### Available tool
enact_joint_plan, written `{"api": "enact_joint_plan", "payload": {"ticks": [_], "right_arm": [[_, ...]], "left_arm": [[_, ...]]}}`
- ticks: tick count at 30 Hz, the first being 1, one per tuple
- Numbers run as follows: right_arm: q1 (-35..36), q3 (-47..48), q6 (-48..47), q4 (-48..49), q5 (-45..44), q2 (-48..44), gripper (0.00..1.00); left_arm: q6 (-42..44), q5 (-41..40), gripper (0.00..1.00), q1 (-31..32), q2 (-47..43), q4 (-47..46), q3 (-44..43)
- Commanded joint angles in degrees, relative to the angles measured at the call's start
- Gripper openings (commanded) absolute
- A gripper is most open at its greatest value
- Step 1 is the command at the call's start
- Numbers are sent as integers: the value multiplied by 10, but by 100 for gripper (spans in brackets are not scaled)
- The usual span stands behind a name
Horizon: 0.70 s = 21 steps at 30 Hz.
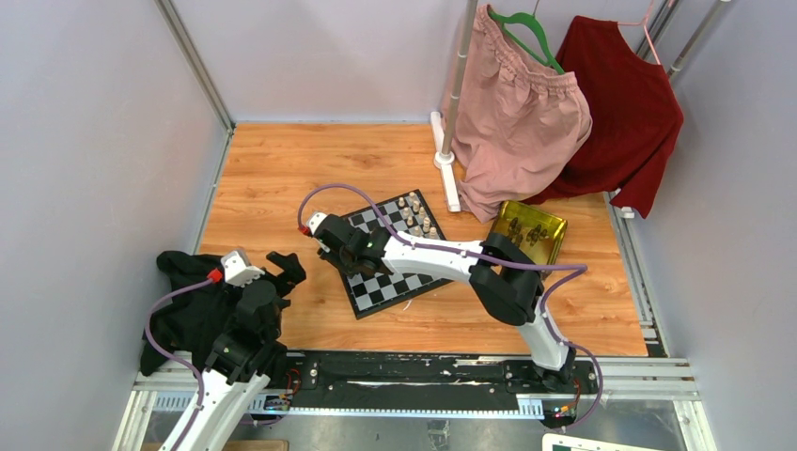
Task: Set up the chess pieces on the board
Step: Place the chess piece on the chessboard.
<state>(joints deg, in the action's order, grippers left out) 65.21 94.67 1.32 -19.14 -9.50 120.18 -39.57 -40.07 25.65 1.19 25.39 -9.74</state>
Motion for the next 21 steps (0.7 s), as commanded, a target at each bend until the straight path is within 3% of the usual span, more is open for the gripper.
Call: {"api": "enact_joint_plan", "payload": {"ticks": [1, 21], "right_arm": [[-4, 12, -9, 2, -2, -2, 34], [-5, -6, -39, -3, -41, -130, 37]], "left_arm": [[4, -1, 100, 4, -6, -10, 5], [5, -1, 100, 4, 0, -14, 5]]}}
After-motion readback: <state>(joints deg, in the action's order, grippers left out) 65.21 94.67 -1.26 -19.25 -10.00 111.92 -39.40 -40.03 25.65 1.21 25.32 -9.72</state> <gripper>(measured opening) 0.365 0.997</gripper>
